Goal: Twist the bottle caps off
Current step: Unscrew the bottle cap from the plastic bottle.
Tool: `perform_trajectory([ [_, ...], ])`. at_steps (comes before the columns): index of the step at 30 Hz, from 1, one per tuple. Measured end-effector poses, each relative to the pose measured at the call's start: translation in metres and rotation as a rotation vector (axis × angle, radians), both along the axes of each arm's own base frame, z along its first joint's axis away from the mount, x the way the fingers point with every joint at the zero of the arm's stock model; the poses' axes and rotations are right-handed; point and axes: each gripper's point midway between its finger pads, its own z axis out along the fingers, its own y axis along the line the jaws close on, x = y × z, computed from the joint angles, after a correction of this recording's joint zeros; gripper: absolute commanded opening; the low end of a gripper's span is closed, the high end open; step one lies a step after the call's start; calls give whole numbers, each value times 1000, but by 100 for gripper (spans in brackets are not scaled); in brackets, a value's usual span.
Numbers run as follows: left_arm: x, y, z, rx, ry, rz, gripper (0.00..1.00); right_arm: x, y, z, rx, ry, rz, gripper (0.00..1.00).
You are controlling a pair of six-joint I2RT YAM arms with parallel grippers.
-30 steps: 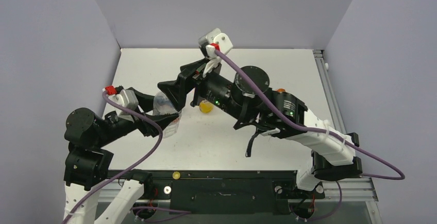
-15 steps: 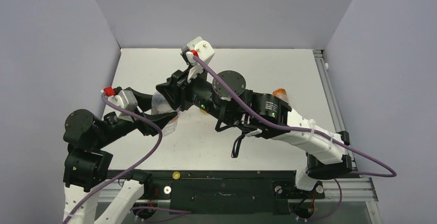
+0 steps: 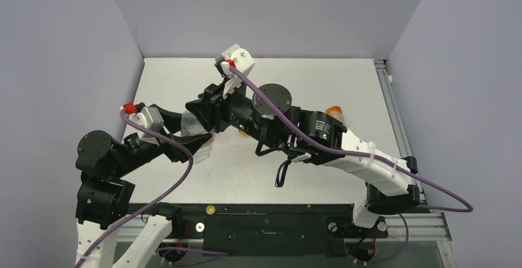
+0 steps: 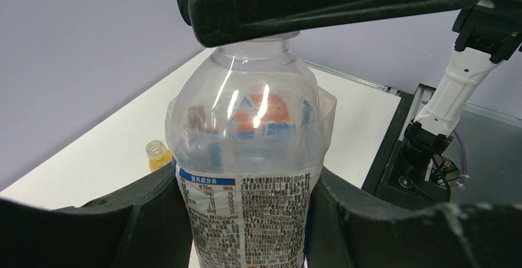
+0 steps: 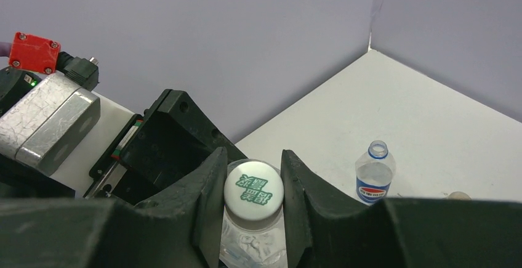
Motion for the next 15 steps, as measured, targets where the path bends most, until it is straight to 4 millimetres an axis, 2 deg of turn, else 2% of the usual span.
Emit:
perform_trajectory([
  [6, 0, 0, 0, -4, 7, -1, 1, 1, 0, -1, 1, 1, 2, 0],
  [11, -2, -2, 0, -20, 30, -12, 0, 0, 0, 0, 8, -8, 14, 0],
  [15, -11, -9, 4, -58, 78, -73, 1, -7, -5, 4, 22, -43, 98, 0],
])
